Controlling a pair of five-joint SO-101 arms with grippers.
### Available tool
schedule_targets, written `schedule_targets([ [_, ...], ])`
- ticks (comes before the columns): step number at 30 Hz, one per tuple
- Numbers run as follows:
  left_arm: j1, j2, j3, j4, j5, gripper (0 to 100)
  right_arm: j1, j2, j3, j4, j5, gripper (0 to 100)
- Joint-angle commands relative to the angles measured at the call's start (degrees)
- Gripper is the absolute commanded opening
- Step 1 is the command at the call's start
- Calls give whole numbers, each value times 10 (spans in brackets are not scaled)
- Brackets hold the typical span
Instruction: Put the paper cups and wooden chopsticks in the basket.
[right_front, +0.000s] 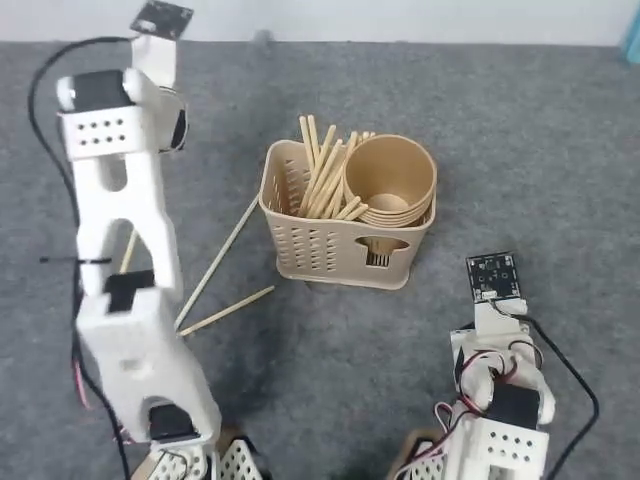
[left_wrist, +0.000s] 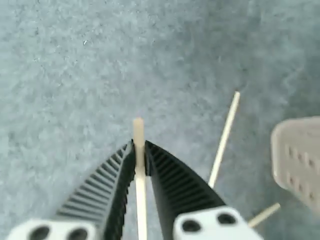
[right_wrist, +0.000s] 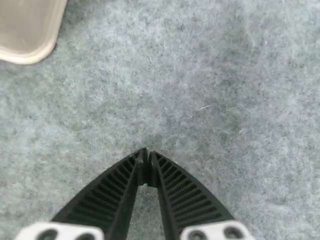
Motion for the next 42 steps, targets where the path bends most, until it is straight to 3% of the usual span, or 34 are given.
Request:
schedule_targets([
  [1,23,-150,98,7,1,12,0,-6,-8,4,8,6],
  [9,65,-344,226,-69,11,12,0,-6,-8,4,8,6],
  [18,98,-543,354,-223,193,12,0,-6,-8,4,8,6],
  [28,139,-695,489,-477,337,12,0,-6,-8,4,8,6],
  [36,186,-816,593,-660,343,12,0,-6,-8,4,8,6],
  [42,210,-843,639,-681,343,12,0,-6,-8,4,8,6],
])
